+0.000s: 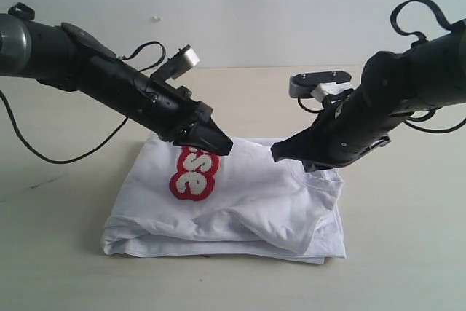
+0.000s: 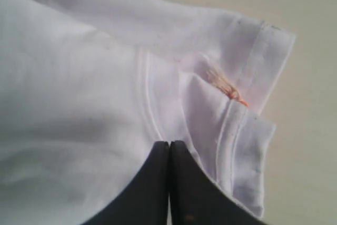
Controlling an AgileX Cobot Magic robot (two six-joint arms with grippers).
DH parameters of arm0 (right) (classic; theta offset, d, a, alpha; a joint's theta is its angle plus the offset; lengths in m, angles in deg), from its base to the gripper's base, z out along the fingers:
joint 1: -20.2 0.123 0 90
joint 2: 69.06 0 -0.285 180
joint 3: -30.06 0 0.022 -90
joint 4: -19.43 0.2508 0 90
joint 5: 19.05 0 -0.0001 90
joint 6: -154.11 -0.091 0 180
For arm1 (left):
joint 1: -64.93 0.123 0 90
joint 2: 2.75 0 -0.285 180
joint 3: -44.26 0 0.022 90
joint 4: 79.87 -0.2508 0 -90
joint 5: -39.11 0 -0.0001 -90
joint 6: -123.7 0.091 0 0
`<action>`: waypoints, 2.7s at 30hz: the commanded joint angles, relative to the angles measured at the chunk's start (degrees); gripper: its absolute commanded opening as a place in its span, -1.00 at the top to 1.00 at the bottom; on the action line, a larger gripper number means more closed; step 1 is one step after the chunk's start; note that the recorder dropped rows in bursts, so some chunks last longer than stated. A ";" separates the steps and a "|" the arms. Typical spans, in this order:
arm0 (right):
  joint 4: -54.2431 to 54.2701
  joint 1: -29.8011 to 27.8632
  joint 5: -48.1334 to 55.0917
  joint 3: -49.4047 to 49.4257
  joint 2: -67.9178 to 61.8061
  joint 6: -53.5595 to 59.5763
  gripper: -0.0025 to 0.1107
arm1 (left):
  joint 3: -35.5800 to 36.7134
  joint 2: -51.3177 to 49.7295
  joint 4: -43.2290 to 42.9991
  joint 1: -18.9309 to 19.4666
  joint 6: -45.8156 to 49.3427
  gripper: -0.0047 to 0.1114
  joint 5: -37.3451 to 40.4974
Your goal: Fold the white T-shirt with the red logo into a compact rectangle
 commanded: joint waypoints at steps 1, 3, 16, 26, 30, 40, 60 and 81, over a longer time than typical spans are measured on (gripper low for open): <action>-0.67 0.11 0.91 2.50 6.24 0.00 0.96 | 0.01 -2.58 1.09 -0.25 0.76 0.76 -4.92; -0.67 0.11 1.38 3.86 8.17 0.00 0.96 | 0.01 -3.89 0.95 -0.12 0.79 0.65 -5.67; -1.09 0.11 3.88 10.65 14.63 0.00 0.96 | 0.01 -6.63 0.87 3.29 -1.81 0.20 -8.14; -1.75 0.11 1.43 18.08 20.12 0.00 0.96 | 0.01 -2.81 8.56 7.95 6.36 0.20 7.22; -1.75 0.11 0.51 20.67 23.95 0.00 0.96 | 0.01 0.25 4.58 10.75 6.51 0.39 7.61; -5.04 0.11 -4.42 26.51 38.15 0.00 0.96 | 0.26 8.16 3.97 15.60 6.83 0.92 11.69; -13.13 0.11 1.57 28.14 70.57 0.00 0.96 | 37.60 55.11 15.68 15.92 16.31 0.92 -10.28; -11.67 0.11 12.18 28.14 79.90 0.00 0.96 | 52.27 81.98 16.59 15.92 16.93 0.92 -20.25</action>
